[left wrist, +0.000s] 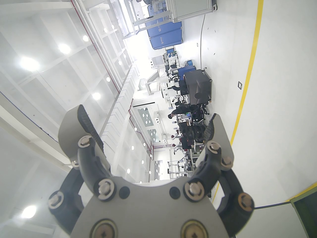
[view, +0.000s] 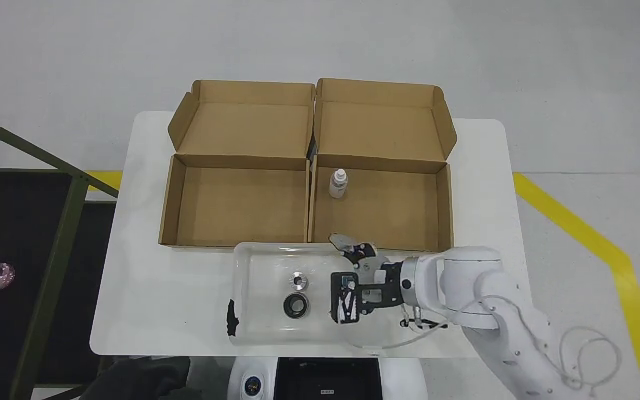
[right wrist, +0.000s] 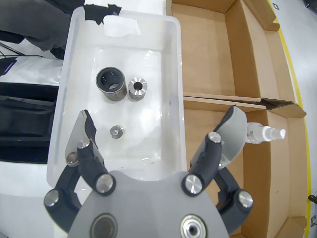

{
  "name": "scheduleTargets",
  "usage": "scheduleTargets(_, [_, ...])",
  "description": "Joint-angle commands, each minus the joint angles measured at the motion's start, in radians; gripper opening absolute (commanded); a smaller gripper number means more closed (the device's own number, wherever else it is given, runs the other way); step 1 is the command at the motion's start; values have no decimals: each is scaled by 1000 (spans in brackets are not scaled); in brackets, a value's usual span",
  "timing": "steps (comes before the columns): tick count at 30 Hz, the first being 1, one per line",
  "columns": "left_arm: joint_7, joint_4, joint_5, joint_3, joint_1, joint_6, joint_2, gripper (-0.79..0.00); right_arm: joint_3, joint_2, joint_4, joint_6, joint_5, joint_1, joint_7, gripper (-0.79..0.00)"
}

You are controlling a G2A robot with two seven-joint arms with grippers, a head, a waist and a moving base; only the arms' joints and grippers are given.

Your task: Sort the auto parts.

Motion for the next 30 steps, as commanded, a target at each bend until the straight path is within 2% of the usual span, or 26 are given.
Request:
scheduleTargets(1, [0,0,0,0,0,0,0,0,-12,3,-2,-7,-12,-8,10,0])
scheduleTargets(23, [0,0,0,0,0,0,0,0,-194,18,55,57,-188,33,127,0])
scheduleTargets(24, [0,0,0,0,0,0,0,0,-201,18,56,61,-188,36,130,-40])
scheduleTargets(26, [0,0,0,0,0,0,0,0,-213,20,59,70,-193,42,140,-28])
scheduleTargets(28, [0,0,0,0,0,0,0,0,-227,22,62,78,-200,48,147,-52])
scheduleTargets(30, [0,0,0,0,0,0,0,0,-241,24,68,83,-204,54,153,-139])
